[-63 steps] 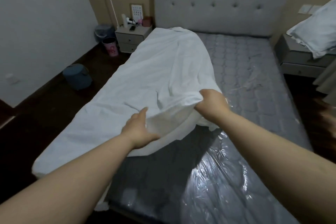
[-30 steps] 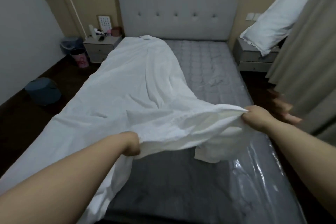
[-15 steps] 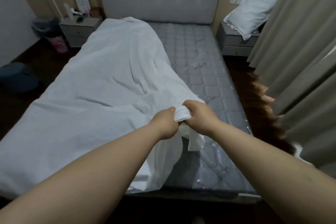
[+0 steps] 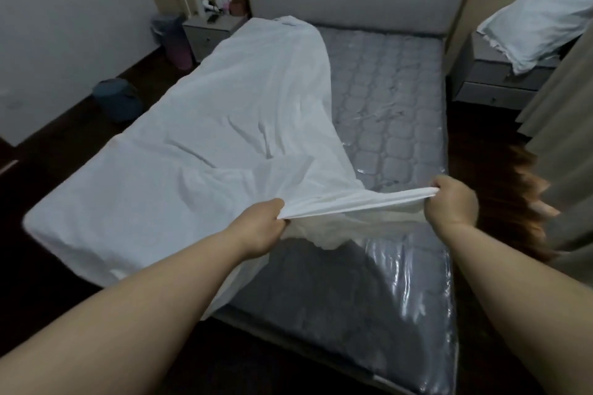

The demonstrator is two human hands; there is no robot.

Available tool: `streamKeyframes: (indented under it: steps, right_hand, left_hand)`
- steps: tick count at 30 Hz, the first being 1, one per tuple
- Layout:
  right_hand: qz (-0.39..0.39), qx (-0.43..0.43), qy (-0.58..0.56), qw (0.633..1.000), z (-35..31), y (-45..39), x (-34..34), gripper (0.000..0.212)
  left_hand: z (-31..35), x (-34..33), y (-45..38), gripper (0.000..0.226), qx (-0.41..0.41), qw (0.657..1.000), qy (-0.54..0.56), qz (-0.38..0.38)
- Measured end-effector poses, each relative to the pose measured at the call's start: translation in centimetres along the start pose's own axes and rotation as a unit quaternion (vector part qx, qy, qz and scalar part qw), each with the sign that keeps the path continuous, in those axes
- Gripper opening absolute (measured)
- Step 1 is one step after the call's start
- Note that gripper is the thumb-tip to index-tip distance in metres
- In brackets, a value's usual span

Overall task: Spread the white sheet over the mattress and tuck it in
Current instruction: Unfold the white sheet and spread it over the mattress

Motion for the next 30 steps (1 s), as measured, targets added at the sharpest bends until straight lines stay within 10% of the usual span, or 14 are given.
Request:
streamKeyframes:
  steps: [5, 12, 16, 22, 26, 30]
  right_hand:
    - [0.044, 0.038, -0.228, 0.972, -0.4, -3.9, 5.1, 0.014]
    - [-0.278, 0.135, -0.141, 0.941, -6.5, 4.9, 4.3, 0.021]
    - [-0.324, 0.209, -0.051, 0.921, -5.8, 9.5, 4.3, 0.008]
    - [-0.309, 0.214, 0.13, 0.917, 1.4, 12.0, 3.3, 0.009]
    - [-0.206, 0.149, 0.006, 0.967, 5.2, 9.4, 4.2, 0.02]
    - [-0.224, 0.151, -0.225, 0.936, 5.9, 6.7, 4.0, 0.02]
  left_hand:
    - [2.8, -2.4, 1.2, 0.013, 0.041, 0.996, -0.07, 0.048]
    - [7.8, -5.6, 3.4, 0.088, 0.025, 0.999, 0.017, 0.028]
    - [10.5, -7.7, 5.5, 0.028, -0.017, 0.998, 0.067, 0.001]
    - [11.0, -10.2, 9.2, 0.019, -0.005, 0.983, 0.183, -0.025]
    - [11.7, -9.9, 10.8, 0.023, 0.015, 0.975, 0.221, -0.021]
    - [11.7, -10.6, 11.2, 0.027, 0.088, 0.995, 0.054, 0.0]
Point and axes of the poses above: each hand's wrist, its own y-axis away from the middle knuckle, its own x-axis out of the back of the hand, z = x × y, the point moved 5 cm from there along -y, towards the middle knuckle, and after that the axes turned 8 degrees about x, right-handed, at the moved point
